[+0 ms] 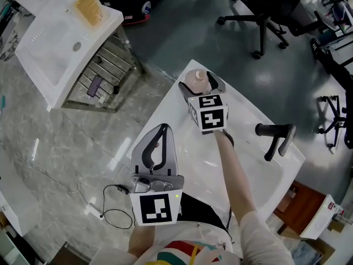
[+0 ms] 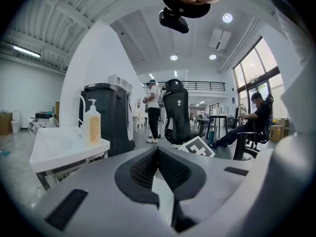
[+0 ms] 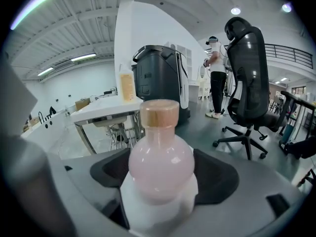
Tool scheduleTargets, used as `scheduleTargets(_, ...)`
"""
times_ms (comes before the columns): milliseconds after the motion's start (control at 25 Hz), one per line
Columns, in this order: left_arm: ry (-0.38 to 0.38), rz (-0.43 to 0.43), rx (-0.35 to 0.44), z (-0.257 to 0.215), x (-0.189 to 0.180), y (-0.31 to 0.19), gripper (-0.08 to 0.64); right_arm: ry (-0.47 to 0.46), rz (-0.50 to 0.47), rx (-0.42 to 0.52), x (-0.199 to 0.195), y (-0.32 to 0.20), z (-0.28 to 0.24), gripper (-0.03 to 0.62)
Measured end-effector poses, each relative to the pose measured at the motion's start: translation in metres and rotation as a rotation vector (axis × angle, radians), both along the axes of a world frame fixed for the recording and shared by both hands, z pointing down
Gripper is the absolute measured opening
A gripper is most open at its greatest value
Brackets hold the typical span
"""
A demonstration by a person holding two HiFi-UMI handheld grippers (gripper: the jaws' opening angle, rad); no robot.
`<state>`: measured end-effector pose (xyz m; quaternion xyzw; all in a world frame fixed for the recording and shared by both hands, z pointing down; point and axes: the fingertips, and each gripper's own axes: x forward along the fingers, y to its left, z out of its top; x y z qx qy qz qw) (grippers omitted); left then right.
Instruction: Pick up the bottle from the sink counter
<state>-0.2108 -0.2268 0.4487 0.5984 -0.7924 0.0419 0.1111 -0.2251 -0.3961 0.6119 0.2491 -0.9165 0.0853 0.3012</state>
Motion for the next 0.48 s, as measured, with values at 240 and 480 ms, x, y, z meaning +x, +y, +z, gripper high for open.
scheduleTargets(240, 0.015, -0.007, -0.009, 0.0032, -0.0003, 0.0034, 0.018, 0.047, 0.018, 0.044, -0.0008, -0.0006, 0.0063, 0.385)
scheduleTargets(480, 0.020, -0.010, -0.018, 0.0071, 0.0032, 0.0075, 0.018, 0.048, 0.025, 0.059, 0.0006, -0.0013, 0.0052, 0.387)
